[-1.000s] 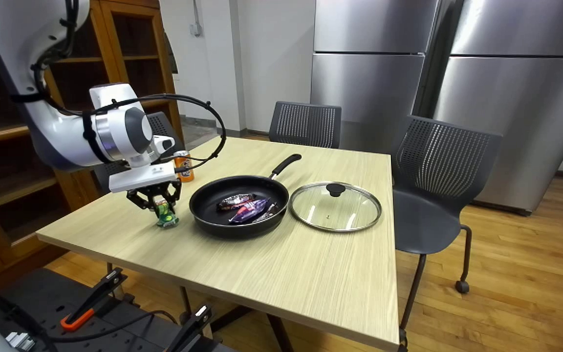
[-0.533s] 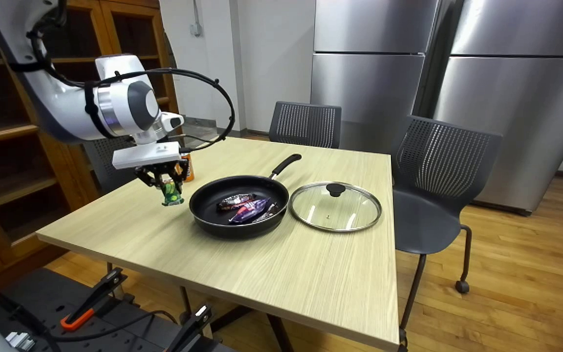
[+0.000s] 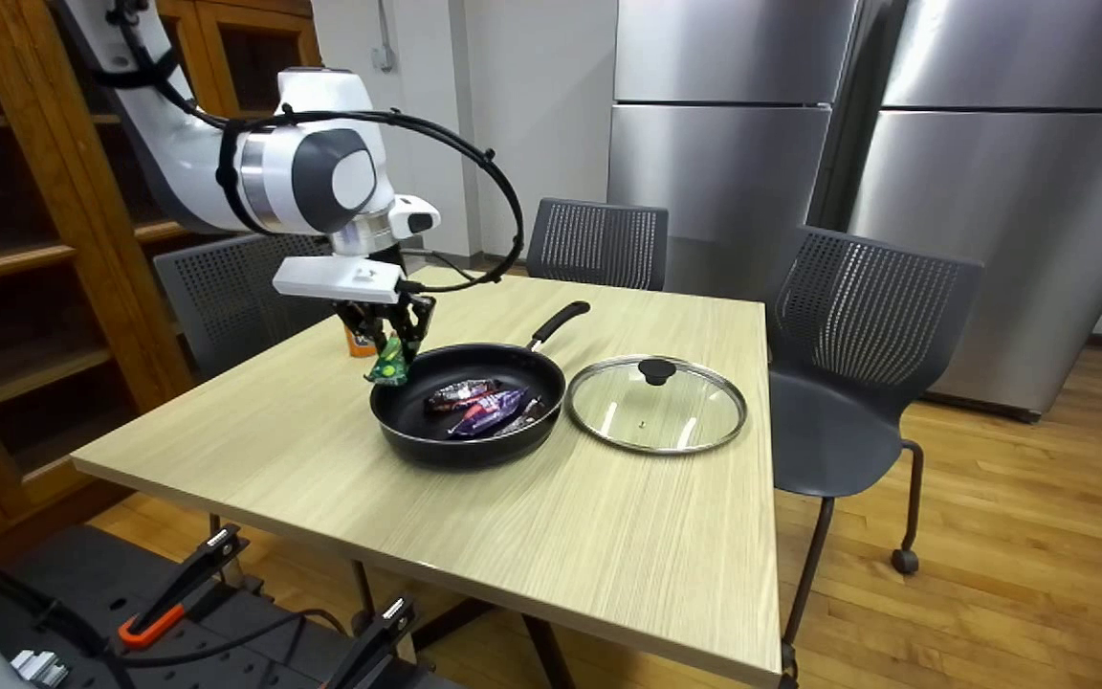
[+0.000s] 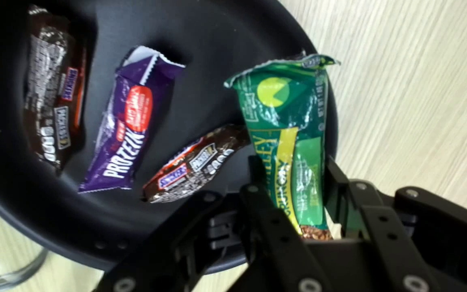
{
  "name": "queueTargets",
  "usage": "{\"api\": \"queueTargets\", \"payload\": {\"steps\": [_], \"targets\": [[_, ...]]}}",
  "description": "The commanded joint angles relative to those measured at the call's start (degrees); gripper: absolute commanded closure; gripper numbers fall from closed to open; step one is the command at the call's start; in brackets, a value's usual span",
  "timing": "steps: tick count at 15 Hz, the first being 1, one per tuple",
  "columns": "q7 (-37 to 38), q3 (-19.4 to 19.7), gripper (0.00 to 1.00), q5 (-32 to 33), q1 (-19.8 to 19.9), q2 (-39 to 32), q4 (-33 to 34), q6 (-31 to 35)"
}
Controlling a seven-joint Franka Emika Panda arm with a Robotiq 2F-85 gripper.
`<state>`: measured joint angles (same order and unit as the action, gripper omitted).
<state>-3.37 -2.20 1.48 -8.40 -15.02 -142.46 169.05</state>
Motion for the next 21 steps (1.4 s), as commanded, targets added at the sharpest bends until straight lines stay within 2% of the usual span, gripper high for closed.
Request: {"api": "queueTargets", "payload": {"steps": [1,5,11,21], "targets": [[1.5,-1.7,0.88,-5.3,5.2,2.0,0.1,-2.3],[1.2,-2.5,0.88,-11.5,9.4,0.1,1.7,-1.7],[2.6,-3.2,0.88,-17.5,12.1,-3.7,5.1,-0.2],[8.4,-1.8,0.88,-17.2,11.1,-12.0,10.9,0.9]]}}
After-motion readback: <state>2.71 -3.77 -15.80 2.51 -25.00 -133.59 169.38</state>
